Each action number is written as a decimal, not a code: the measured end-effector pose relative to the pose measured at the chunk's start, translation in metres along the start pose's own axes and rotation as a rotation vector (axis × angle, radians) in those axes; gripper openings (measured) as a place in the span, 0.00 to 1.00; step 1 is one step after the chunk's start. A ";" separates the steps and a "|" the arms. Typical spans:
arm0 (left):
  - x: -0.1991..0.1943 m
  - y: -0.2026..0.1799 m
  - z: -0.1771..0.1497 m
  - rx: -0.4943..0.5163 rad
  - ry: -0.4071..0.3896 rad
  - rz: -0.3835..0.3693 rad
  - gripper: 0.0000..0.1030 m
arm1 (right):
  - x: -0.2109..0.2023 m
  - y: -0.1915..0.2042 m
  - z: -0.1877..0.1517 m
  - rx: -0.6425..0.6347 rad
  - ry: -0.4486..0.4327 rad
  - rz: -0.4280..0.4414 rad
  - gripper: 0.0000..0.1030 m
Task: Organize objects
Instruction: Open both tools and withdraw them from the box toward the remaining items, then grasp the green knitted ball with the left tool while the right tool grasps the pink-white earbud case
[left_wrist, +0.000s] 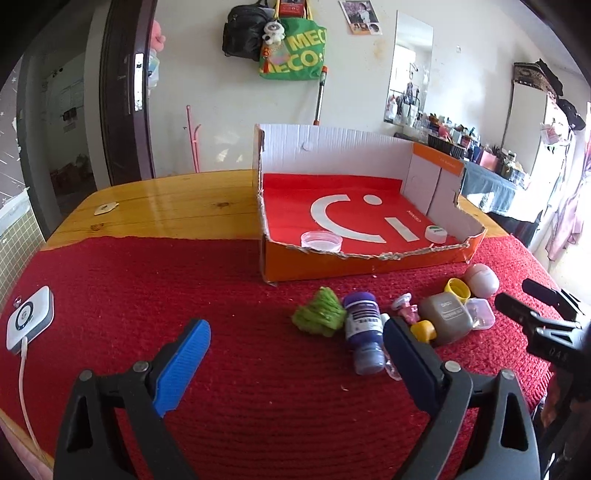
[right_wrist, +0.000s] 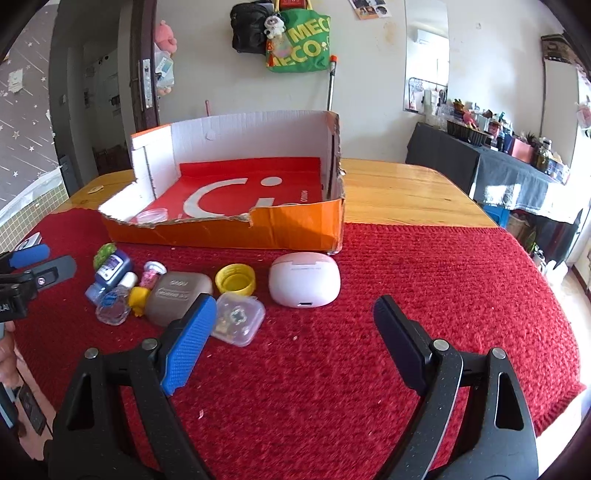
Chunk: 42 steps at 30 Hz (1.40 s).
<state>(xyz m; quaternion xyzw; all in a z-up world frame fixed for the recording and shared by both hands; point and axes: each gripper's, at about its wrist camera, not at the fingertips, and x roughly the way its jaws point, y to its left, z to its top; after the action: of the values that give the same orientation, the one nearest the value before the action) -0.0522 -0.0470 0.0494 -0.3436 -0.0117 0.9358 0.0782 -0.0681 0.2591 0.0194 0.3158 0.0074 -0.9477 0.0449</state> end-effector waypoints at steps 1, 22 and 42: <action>0.003 0.003 0.002 0.007 0.014 -0.001 0.90 | 0.003 -0.002 0.002 0.005 0.013 0.003 0.85; 0.051 0.000 0.014 0.137 0.172 -0.075 0.72 | 0.059 -0.028 0.027 0.036 0.232 0.052 0.76; 0.036 -0.011 0.012 0.103 0.120 -0.155 0.29 | 0.048 -0.014 0.025 -0.011 0.189 0.119 0.51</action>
<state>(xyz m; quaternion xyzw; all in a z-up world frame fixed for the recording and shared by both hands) -0.0853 -0.0300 0.0363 -0.3926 0.0148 0.9040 0.1686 -0.1231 0.2684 0.0103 0.4035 -0.0017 -0.9093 0.1018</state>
